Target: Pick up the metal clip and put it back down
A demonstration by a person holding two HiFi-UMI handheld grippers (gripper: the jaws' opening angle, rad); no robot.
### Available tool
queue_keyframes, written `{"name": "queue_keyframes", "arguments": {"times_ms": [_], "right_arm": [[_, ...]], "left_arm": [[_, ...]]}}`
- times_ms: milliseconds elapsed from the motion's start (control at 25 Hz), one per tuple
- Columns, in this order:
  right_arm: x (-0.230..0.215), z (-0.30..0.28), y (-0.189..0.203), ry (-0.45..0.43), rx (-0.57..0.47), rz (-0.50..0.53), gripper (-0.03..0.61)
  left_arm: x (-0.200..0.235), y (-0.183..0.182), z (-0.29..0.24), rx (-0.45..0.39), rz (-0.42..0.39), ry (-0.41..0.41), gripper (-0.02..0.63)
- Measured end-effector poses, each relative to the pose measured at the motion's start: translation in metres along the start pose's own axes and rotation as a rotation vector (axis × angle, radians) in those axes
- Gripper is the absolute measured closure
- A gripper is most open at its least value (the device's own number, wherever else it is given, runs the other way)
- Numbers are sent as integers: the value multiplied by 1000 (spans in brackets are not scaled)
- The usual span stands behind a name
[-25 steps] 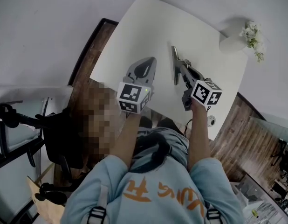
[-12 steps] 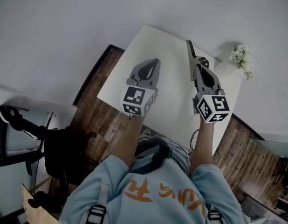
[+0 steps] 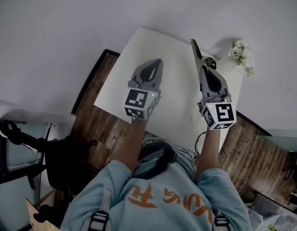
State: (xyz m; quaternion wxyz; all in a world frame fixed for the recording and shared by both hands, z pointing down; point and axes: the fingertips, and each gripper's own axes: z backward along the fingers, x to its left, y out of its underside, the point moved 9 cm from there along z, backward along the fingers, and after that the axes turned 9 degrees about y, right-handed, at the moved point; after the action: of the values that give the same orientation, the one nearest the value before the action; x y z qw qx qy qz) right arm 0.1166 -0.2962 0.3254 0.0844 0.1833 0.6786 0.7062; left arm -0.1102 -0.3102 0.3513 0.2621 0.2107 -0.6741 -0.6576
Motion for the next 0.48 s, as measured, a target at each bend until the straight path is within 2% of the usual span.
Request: {"name": "queue_keyframes", "arguments": {"times_ms": [320, 480], "right_arm": [[-56, 34, 42, 120, 117, -142, 565], [-93, 58, 76, 206, 203, -285, 565]], "left_arm": [[-31, 26, -25, 60, 52, 90, 589], [-52, 39, -36, 90, 68, 139, 589]]}}
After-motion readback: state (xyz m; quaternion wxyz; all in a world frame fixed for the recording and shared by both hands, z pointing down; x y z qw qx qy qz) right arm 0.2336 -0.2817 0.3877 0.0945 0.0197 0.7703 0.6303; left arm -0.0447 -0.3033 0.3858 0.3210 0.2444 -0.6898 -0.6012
